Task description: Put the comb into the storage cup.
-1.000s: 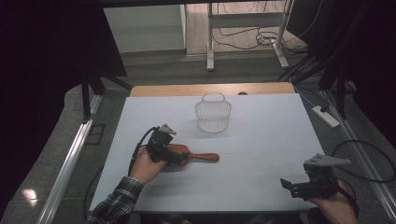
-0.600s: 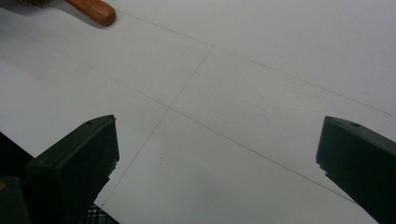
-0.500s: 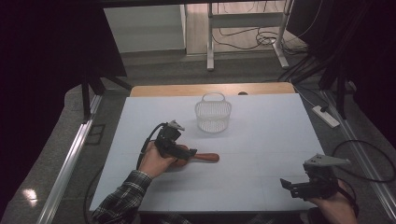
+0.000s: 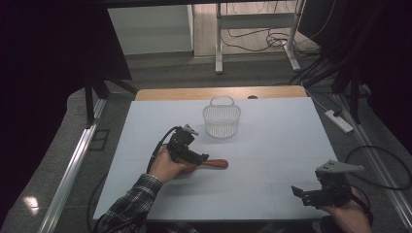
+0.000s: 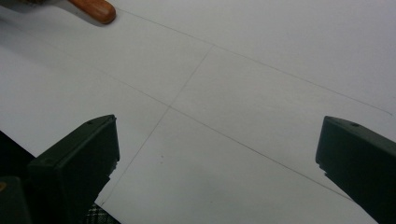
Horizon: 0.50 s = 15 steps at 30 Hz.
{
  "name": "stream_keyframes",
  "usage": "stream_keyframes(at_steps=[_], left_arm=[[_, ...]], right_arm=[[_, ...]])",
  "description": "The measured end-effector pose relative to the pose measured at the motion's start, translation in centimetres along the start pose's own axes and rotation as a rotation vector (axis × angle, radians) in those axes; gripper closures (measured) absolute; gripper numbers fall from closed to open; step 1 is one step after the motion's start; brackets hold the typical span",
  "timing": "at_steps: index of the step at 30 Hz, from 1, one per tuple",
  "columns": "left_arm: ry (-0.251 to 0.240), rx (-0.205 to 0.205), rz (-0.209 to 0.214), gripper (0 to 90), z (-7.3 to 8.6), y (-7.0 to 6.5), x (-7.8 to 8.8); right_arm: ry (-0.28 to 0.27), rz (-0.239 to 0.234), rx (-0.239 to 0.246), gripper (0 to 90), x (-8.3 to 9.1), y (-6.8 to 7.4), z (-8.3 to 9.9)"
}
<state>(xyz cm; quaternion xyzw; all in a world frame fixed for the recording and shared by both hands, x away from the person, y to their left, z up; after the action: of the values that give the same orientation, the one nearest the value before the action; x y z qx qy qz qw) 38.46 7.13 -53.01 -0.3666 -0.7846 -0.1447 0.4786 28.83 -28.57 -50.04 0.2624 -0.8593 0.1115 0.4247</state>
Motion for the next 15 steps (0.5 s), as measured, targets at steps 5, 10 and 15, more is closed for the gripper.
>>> stream_keyframes(at_steps=[5, 10, 15], left_arm=[[-0.005, -0.021, 0.023, 32.7, -0.33, -0.21, 0.27], [0.002, -0.029, 0.055, 57.1, -0.61, -0.47, 0.03], [0.019, -0.022, 0.067, 78.1, -0.48, -0.42, -0.34]], right_arm=[[0.002, -0.004, 0.006, 0.0, -0.03, 0.06, 0.00], [0.002, -0.005, 0.009, 0.0, -0.02, 0.09, 0.01], [0.003, -0.007, 0.014, 0.2, -0.04, 0.15, 0.02]])
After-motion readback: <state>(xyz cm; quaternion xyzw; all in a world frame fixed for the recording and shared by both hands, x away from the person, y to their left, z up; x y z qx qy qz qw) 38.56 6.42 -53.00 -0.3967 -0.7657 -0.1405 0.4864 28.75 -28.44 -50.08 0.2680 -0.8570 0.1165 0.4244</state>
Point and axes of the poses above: each handheld gripper's, and its own axes: x roughly backward along the jaws, z roughly out of its underside, y roughly to its left, the point moved 8 cm from there along -x, roughly forward along the jaws, and after that the axes turned 5 degrees about y, right-handed, at the moved point
